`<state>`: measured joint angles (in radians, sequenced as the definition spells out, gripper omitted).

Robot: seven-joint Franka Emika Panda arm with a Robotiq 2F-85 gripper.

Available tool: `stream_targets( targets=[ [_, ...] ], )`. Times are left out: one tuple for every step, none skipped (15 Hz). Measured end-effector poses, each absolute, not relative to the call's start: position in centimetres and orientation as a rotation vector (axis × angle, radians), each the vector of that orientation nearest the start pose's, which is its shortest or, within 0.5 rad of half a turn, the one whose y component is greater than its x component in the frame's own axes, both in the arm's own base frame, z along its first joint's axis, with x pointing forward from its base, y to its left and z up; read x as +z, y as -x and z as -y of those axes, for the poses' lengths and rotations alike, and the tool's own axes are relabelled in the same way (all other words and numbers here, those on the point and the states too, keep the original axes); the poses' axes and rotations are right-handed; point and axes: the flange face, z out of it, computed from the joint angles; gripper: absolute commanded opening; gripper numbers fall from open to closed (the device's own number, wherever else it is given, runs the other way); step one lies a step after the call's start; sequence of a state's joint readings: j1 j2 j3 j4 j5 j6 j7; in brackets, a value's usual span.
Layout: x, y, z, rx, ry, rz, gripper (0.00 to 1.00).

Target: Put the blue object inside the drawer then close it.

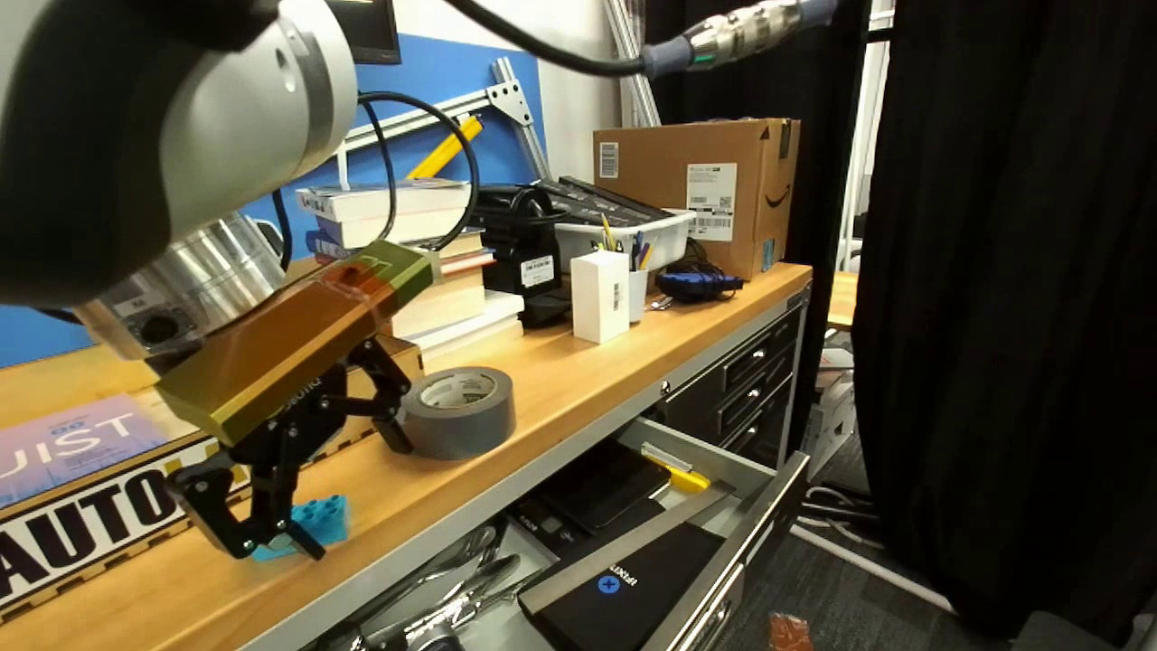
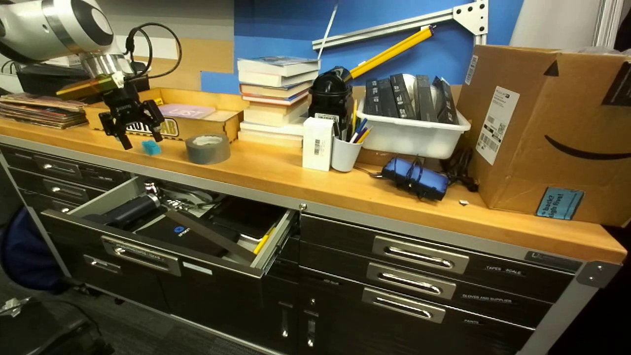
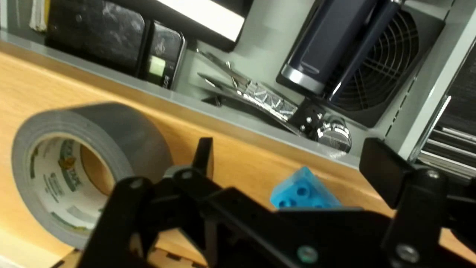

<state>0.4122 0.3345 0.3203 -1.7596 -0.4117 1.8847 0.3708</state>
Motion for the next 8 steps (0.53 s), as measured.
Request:
stream_targets(
  targets=[
    [37.3,-49.7,-38.7,-0.023,3.336,0.896,1.0],
    [37.3,-50.4,-38.9,-0.064,3.319,0.897,1.0],
    [37.3,-51.0,-39.0,-0.094,3.301,0.904,1.0],
    [37.2,-51.6,-39.1,-0.116,3.281,0.929,1.0],
    [37.2,-52.1,-39.0,-0.126,3.256,0.968,1.0],
    [37.1,-52.6,-38.9,-0.125,3.228,1.016,1.0],
    [36.9,-53.1,-38.8,-0.116,3.196,1.069,1.0],
    [36.8,-53.4,-38.7,-0.097,3.162,1.116,1.0]
  ],
)
